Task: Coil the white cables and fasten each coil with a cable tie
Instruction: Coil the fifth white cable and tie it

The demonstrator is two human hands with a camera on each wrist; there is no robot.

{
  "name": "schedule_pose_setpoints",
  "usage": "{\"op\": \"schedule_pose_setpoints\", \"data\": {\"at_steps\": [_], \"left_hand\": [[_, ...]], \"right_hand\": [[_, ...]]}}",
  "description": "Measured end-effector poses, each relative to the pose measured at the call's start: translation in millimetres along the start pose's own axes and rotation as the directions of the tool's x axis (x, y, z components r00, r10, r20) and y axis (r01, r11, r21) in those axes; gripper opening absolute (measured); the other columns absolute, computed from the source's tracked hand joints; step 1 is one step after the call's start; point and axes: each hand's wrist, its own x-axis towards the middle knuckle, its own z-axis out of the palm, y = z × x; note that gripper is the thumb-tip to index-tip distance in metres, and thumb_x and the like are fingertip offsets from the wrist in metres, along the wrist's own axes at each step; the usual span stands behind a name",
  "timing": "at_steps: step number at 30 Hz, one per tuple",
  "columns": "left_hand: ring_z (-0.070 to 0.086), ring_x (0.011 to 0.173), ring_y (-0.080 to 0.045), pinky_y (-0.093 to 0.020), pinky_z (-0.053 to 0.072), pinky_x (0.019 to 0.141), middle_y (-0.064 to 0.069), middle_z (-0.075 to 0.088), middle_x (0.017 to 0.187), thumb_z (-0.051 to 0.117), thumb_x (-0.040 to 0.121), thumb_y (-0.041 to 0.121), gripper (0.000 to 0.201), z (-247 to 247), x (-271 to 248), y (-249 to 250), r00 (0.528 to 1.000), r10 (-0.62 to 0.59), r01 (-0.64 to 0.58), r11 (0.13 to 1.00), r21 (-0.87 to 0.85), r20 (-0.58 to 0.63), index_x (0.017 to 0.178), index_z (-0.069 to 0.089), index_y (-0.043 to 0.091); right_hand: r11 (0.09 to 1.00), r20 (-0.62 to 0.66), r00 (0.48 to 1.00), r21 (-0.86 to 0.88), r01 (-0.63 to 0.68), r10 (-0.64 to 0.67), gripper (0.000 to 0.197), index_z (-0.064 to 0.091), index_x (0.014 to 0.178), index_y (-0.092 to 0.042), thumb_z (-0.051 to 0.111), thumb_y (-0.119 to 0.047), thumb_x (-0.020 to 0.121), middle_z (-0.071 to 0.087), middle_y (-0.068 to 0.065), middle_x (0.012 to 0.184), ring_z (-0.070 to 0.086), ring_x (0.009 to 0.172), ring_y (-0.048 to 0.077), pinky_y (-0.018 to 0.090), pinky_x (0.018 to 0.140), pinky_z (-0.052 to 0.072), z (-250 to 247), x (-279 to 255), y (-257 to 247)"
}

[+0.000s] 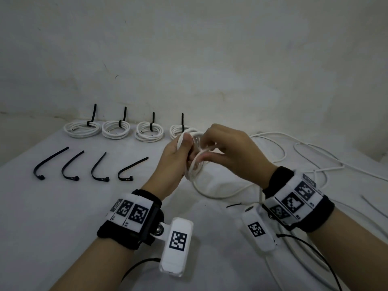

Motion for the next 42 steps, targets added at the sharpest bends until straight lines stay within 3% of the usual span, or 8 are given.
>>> {"op": "schedule_pose_setpoints", "data": {"at_steps": [6,13,18,23,29,34,39,42], "left_hand": [[0.044,0.048,-0.01,-0.021,0.04,0.05,0.0,0.048,0.054,0.034,0.088,0.051,0.052,8,-2,4,0.989,-0.14,0.145,0.984,-0.108,0.053,0.084,0.053,0.003],[0.025,0.036,-0.002,-0.012,0.025,0.036,0.007,0.027,0.049,0.044,0.071,0.062,0.048,9,-2,11,0.968,-0.187,0.229,0.929,-0.29,0.165,0.071,0.049,0.015],[0.022,0.032,-0.001,-0.011,0.02,0.032,0.008,0.027,0.046,0.058,0.075,0.012,0.018,-5,2,10,0.986,-0.154,0.164,0.901,-0.402,0.056,0.067,0.042,0.013],[0.023,0.03,-0.001,-0.011,0.021,0.031,0.006,0.025,0.045,0.052,0.07,0.005,0.02,-3,2,9,0.987,-0.155,0.155,0.875,-0.459,0.037,0.063,0.036,0.013],[0.043,0.041,-0.01,-0.02,0.04,0.041,0.001,0.046,0.051,0.062,0.082,-0.001,0.013,-1,2,9,0.988,-0.148,0.137,0.97,-0.203,-0.044,0.079,0.054,0.008],[0.068,0.055,-0.02,-0.027,0.054,0.051,-0.008,0.067,0.1,0.062,0.089,0.01,0.027,-8,-1,13,0.977,0.142,-0.104,0.967,0.231,-0.157,0.115,0.06,0.014],[0.067,0.053,-0.016,-0.02,0.048,0.047,-0.01,0.067,0.089,0.054,0.094,0.011,0.017,-8,-1,13,0.974,0.189,-0.154,0.957,0.244,-0.124,0.106,0.064,0.018],[0.065,0.053,-0.017,-0.029,0.053,0.053,-0.003,0.063,0.065,0.051,0.095,0.022,0.014,-5,-1,15,0.997,0.007,-0.001,0.997,0.079,-0.072,0.102,0.062,0.015]], "right_hand": [[0.994,-0.079,0.993,0.077,-0.079,0.085,0.032,0.055,0.074,-0.01,0.077,-0.033,0.074,0.047,-0.012,0.067,0.039,0.058,0.004,0.014,0.055,0.029,-7,7,6],[0.965,-0.058,0.976,0.172,-0.197,0.21,0.019,0.064,0.091,-0.01,0.075,-0.021,0.079,0.044,-0.014,0.063,0.044,0.059,0.003,0.011,0.058,0.033,2,10,12],[0.932,0.006,0.949,0.187,-0.31,0.315,0.028,0.069,0.108,-0.015,0.053,-0.03,0.091,0.054,-0.001,0.074,0.047,0.071,0.004,0.014,0.067,0.035,7,2,26],[0.798,0.285,0.872,0.362,-0.482,0.398,0.035,0.058,0.12,-0.022,0.068,-0.02,0.086,0.065,0.001,0.105,0.063,0.097,0.012,0.026,0.086,0.052,5,-4,19],[0.776,0.143,0.869,0.398,-0.489,0.473,0.021,0.061,0.099,0.002,0.05,0.01,0.083,0.063,0.017,0.079,0.07,0.059,0.02,0.025,0.056,0.054,8,0,15],[0.823,0.109,0.869,0.286,-0.492,0.482,0.018,0.064,0.091,0.0,0.05,0.006,0.082,0.064,0.01,0.071,0.059,0.054,0.003,0.013,0.048,0.044,8,1,19],[0.855,0.074,0.89,0.253,-0.452,0.449,0.016,0.063,0.087,-0.008,0.052,0.002,0.087,0.06,-0.001,0.064,0.057,0.053,0.001,0.011,0.047,0.042,5,4,21],[0.877,0.042,0.902,0.219,-0.428,0.43,0.016,0.063,0.087,-0.01,0.053,0.002,0.086,0.06,-0.002,0.063,0.057,0.053,0.003,0.011,0.049,0.041,2,6,25]]}}
